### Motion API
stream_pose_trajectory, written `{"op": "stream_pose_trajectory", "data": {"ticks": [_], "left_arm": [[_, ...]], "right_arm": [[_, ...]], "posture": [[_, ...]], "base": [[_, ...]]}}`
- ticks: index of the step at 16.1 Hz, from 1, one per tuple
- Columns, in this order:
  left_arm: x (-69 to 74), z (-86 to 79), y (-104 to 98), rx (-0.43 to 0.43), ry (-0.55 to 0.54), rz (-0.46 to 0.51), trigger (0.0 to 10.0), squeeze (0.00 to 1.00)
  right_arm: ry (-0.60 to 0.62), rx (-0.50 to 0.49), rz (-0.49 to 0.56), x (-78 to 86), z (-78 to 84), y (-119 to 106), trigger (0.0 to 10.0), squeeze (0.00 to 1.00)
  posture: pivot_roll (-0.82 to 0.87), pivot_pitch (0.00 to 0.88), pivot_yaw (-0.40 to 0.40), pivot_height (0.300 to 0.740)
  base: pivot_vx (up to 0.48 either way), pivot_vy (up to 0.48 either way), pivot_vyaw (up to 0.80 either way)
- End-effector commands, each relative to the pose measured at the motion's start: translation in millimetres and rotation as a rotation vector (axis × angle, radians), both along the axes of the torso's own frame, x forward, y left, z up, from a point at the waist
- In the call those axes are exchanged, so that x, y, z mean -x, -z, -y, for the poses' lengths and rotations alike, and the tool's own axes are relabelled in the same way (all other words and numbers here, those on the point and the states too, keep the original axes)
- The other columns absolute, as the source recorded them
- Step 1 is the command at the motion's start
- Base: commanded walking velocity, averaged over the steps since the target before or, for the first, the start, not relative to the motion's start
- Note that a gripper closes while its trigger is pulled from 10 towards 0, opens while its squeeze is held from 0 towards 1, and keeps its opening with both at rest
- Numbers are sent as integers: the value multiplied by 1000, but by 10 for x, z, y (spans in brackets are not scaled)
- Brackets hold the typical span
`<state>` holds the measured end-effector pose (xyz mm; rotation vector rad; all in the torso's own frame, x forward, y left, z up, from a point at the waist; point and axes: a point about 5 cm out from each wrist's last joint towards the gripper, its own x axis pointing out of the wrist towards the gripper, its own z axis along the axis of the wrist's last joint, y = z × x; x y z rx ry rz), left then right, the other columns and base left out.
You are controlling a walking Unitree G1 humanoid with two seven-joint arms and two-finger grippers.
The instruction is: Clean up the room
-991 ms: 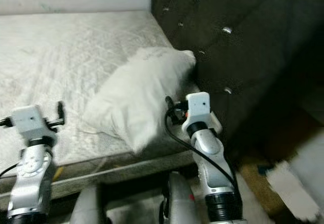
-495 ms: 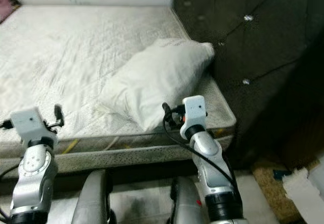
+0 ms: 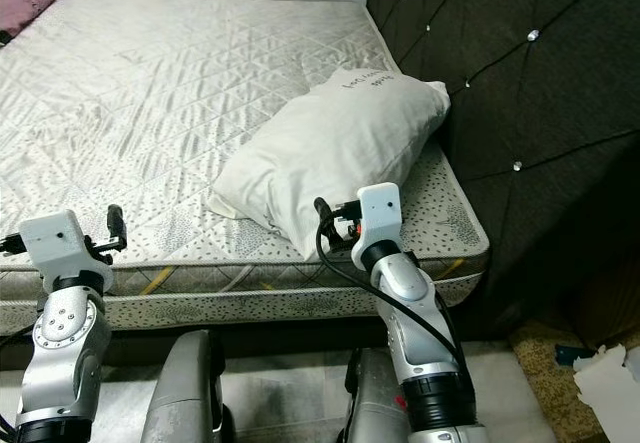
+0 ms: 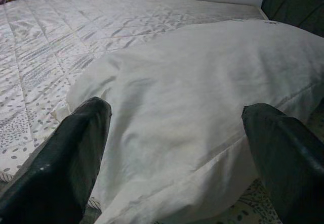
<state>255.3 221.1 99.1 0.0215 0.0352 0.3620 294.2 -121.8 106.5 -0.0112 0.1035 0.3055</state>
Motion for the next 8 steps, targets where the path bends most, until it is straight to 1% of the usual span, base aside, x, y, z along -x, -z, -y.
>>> {"op": "stream_pose_trajectory", "data": {"ticks": [1,3,5,8], "left_arm": [[-10,10,-30,-2,12,16,10000,0],[-10,14,-29,-1,16,16,10000,0],[-13,17,-24,9,13,14,10000,0],[-18,17,-17,10,8,10,10000,0]], "right_arm": [[5,1,2,-10,32,-16,10000,0],[2,-2,3,-8,29,-19,10000,0],[-4,0,5,-7,23,-19,10000,0],[-5,0,6,-5,23,-16,10000,0]], "posture": [[-95,0,-40,592],[-94,0,-41,592],[-94,0,-41,592],[-94,0,-43,592]], "base": [[420,0,0],[416,0,0],[322,0,0],[0,0,0]]}}
